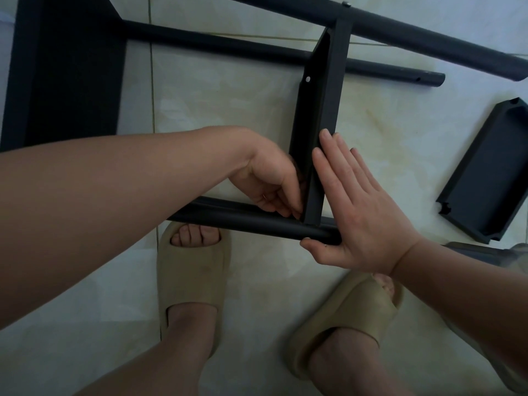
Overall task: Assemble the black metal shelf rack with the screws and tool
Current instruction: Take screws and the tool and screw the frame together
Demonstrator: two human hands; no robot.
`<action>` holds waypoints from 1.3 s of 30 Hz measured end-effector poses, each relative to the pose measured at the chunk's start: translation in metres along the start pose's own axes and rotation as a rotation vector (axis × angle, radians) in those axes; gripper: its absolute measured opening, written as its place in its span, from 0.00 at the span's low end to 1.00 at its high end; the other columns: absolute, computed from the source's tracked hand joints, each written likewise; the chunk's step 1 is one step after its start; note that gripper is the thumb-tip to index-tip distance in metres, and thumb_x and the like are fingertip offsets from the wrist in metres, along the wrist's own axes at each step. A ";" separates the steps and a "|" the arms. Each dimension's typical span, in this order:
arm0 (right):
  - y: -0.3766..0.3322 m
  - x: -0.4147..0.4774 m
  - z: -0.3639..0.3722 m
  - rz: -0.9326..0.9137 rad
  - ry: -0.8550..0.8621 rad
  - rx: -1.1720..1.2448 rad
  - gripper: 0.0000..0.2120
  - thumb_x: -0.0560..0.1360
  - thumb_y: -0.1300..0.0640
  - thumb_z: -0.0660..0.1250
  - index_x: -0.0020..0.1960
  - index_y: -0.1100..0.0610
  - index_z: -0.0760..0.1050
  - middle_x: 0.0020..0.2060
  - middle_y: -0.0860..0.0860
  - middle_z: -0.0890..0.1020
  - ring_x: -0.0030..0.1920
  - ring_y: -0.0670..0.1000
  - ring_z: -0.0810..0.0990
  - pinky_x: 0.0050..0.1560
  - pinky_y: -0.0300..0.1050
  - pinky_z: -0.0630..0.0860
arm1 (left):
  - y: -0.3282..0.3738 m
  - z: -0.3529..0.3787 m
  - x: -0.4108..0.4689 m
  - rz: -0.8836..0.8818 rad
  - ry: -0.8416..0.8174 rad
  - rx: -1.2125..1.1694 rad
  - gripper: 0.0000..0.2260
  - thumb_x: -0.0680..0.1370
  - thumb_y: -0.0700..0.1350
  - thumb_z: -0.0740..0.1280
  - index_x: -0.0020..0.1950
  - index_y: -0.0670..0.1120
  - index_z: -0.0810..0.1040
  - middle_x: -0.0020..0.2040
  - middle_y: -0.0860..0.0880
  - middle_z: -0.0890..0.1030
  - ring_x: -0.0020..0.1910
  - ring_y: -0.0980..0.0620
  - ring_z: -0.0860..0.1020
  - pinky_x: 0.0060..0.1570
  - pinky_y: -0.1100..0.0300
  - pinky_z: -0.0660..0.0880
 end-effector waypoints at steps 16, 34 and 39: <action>0.000 0.000 0.000 -0.008 0.003 -0.005 0.50 0.73 0.36 0.65 0.80 0.69 0.52 0.80 0.66 0.52 0.81 0.65 0.49 0.78 0.66 0.57 | -0.013 0.010 0.003 0.162 -0.034 -0.145 0.11 0.78 0.31 0.63 0.41 0.45 0.76 0.32 0.53 0.78 0.35 0.56 0.74 0.36 0.65 0.69; 0.002 0.000 0.001 -0.011 0.013 -0.006 0.50 0.74 0.36 0.65 0.80 0.69 0.52 0.80 0.66 0.52 0.81 0.65 0.49 0.78 0.66 0.57 | -0.008 0.007 0.002 0.096 -0.002 -0.066 0.09 0.77 0.33 0.66 0.44 0.47 0.76 0.38 0.50 0.77 0.39 0.54 0.72 0.40 0.61 0.66; 0.001 0.000 0.000 -0.006 0.012 0.005 0.50 0.74 0.36 0.65 0.80 0.70 0.53 0.80 0.66 0.52 0.81 0.65 0.50 0.77 0.67 0.57 | -0.012 0.009 0.005 0.158 0.000 -0.156 0.10 0.77 0.30 0.64 0.42 0.44 0.75 0.34 0.49 0.77 0.35 0.54 0.74 0.37 0.64 0.69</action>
Point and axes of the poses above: each hand's wrist, its own x-axis towards the middle knuckle, its own z-axis out of the palm, y = z × x, the point moved 3 cm from there along x, towards the middle knuckle
